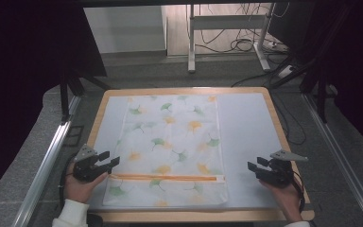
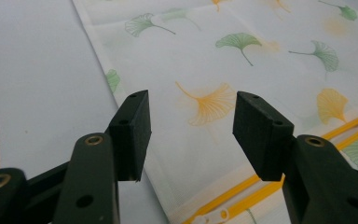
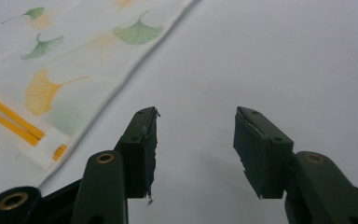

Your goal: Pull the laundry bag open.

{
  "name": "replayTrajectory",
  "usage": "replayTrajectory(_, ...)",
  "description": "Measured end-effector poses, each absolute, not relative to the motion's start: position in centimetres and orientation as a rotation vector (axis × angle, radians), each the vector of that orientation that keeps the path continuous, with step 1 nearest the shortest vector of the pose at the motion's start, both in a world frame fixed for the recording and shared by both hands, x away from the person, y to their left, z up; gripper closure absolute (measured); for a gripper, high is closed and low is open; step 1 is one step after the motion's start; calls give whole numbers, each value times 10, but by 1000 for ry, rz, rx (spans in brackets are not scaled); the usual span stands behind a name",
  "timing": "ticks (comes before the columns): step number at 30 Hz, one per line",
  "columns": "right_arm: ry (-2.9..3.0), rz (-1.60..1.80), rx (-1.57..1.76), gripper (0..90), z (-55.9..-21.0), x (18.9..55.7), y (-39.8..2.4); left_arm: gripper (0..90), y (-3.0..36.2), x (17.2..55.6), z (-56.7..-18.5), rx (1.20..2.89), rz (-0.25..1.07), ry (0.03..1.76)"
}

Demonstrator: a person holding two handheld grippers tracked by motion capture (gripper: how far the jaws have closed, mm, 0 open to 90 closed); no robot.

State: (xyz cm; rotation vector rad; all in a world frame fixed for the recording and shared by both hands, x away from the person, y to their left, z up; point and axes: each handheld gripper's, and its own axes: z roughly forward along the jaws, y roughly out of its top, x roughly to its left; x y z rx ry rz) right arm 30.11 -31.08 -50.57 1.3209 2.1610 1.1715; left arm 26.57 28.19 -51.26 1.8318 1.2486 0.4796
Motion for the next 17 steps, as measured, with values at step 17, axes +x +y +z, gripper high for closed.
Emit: replayTrajectory(17, 2137, 1166, 1308, 458, -504, 294, -312, 436, 282, 271, -516, 1856, 466, 1251)
